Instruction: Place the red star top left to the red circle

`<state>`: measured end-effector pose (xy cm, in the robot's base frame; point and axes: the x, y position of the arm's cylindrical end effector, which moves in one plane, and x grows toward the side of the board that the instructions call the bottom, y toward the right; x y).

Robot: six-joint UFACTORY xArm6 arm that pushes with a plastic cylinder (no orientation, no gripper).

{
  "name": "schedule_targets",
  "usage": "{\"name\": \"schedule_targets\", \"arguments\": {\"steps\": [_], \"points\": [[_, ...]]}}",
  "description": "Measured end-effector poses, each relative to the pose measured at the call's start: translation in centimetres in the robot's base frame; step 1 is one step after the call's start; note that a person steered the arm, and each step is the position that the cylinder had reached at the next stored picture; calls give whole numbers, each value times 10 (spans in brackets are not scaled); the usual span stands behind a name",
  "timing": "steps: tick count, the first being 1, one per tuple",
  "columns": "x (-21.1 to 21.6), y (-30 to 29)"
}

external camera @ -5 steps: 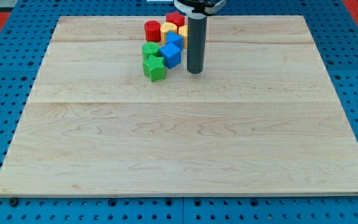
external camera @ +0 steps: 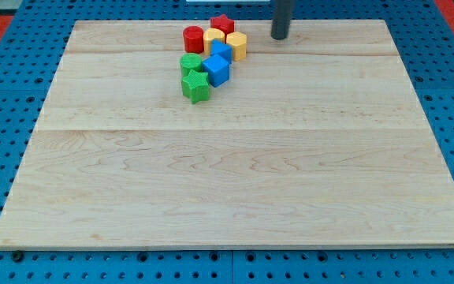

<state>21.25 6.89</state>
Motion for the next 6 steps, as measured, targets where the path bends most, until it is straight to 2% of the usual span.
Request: {"name": "schedule_targets", "arguments": {"steps": [1,2,3,4,5,6], "points": [[-9,-65],[13,-104],[35,-87],[-16,-77],[-18,-99],[-19,-192]]}}
